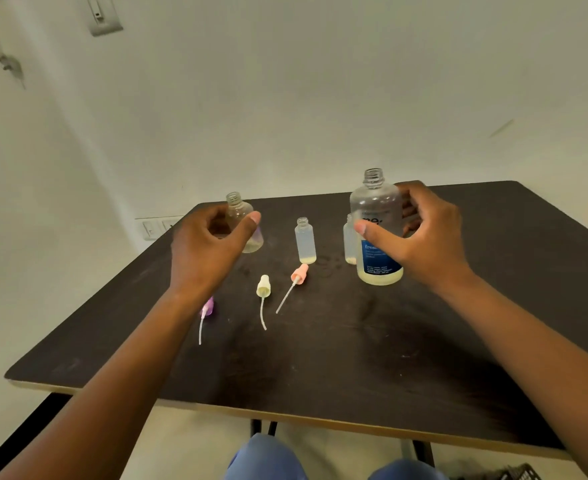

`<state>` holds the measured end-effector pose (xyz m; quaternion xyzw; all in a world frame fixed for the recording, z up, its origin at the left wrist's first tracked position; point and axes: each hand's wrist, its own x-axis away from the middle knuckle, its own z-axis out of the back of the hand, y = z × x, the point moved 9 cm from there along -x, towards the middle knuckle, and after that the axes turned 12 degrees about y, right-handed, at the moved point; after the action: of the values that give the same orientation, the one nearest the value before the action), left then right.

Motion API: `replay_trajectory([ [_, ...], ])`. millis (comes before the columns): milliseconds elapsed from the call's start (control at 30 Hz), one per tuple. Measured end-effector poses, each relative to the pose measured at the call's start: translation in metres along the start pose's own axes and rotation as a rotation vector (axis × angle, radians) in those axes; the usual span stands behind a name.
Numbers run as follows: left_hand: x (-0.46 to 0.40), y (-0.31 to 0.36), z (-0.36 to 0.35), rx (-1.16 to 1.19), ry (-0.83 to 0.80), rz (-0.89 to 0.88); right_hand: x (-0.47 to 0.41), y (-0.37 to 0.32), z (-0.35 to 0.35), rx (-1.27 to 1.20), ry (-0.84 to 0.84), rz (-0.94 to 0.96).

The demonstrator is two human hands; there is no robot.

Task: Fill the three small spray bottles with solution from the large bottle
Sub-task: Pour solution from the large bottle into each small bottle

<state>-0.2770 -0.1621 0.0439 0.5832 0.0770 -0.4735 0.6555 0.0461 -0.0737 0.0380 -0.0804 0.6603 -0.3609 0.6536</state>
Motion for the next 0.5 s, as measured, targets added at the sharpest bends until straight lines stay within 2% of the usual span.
replay_trajectory([
  [200, 0.017, 0.07, -0.06, 0.291, -0.211, -0.134, -0.016, 0.014, 0.028, 0.132, 0.157, 0.006],
  [400, 0.041, 0.09, -0.122, 0.374, -0.346, -0.119, -0.019, 0.026, 0.033, 0.269, 0.181, 0.063],
  [500, 0.053, 0.085, -0.144, 0.354, -0.362, -0.154, -0.02, 0.032, 0.032, 0.319, 0.174, 0.082],
])
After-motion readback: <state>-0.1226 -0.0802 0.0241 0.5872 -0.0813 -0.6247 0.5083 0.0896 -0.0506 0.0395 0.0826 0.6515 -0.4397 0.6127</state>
